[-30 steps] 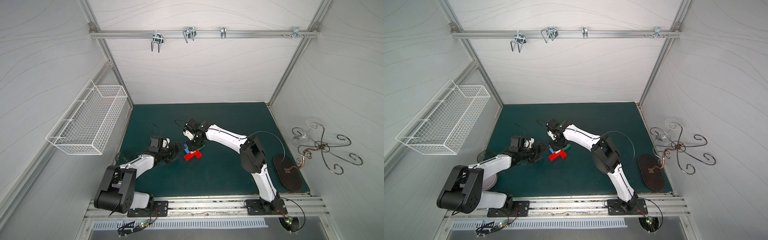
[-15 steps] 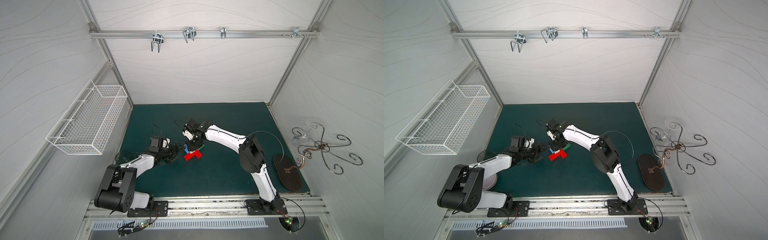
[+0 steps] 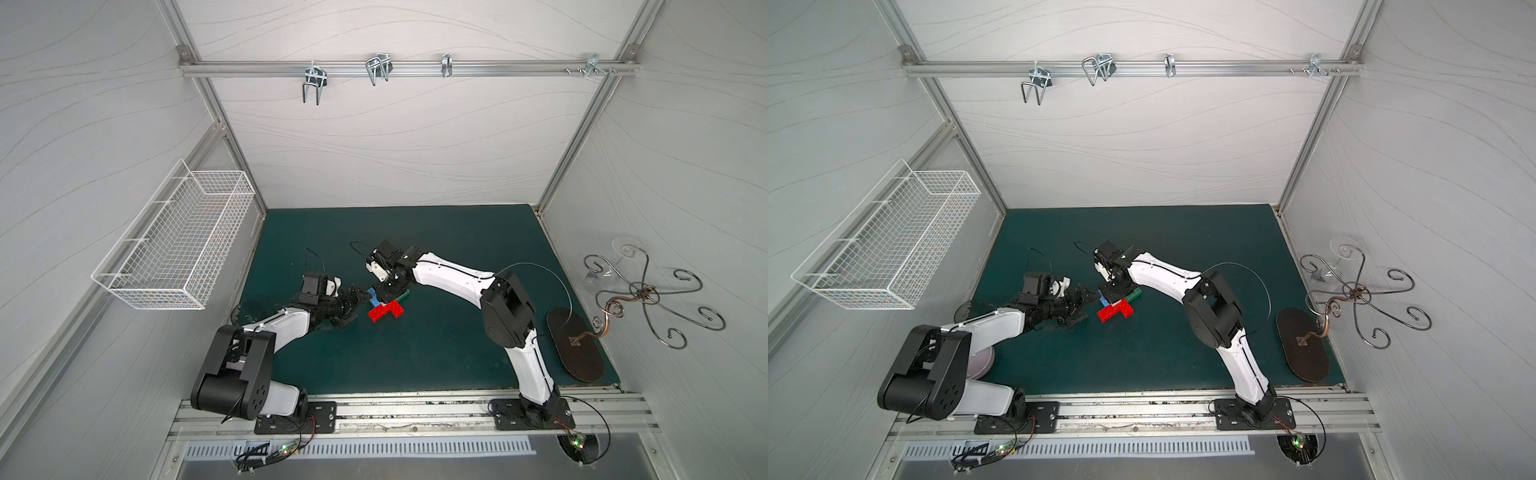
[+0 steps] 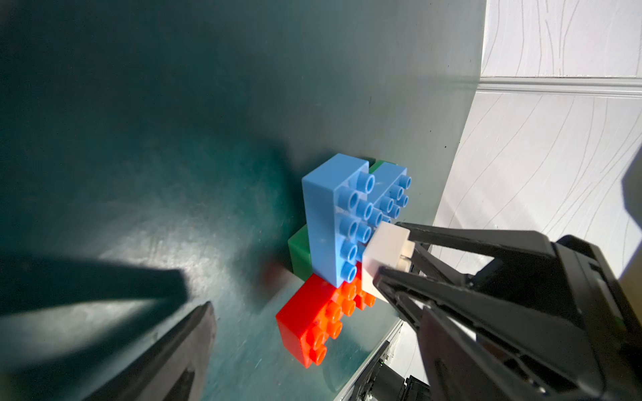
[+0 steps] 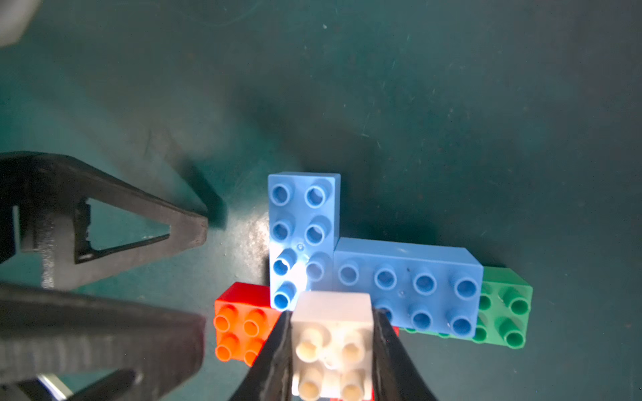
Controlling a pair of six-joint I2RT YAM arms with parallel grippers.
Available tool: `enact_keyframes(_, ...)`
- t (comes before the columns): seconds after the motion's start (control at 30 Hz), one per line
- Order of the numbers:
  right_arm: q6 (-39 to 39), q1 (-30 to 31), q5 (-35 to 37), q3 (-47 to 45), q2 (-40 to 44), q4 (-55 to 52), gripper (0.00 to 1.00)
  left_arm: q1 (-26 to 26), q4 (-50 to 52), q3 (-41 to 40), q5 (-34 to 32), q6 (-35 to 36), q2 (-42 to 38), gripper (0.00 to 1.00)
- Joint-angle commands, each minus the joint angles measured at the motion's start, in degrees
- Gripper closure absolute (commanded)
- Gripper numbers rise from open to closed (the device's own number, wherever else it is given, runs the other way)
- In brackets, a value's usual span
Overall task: Assemble a small pinwheel with lego
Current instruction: Assemble the lego brick with the lego brick.
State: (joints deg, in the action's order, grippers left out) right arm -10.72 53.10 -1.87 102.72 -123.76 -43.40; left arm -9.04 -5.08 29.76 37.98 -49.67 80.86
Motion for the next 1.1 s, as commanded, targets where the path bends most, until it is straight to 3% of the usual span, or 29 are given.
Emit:
enact_keyframes(0.0, -0.3, 1.2, 0.6, -1.1, -3.7, -5.7, 0.76, -0.7, -2.3, 0.8, 0.5, 0.4, 0.9, 0.04)
enact_keyframes(0.4, -0.5, 3.0, 5.9, -12.5, -4.9, 0.8, 0.78, -0.9, 0.1, 0.9, -1.4, 0.9, 0.4, 0.04)
enact_keyframes(0.87, 0.9, 3.1, 5.6, -12.0, -7.0, 0.0, 0.78, -0.9, 2.8, 2.1, -2.1, 1.7, -0.7, 0.04)
enact_keyframes(1.0, -1.1, 2.7, 0.3, -10.9, -3.3, 0.7, 0.71, -0.9, 4.9, 3.1, -3.2, 2.5, -2.2, 0.00)
enact_keyframes(1.07, -2.9, 2.4, -2.2, -8.3, -1.1, -0.1, 0.61, -0.9, 7.2, 4.0, -4.3, 3.7, -3.4, 0.00)
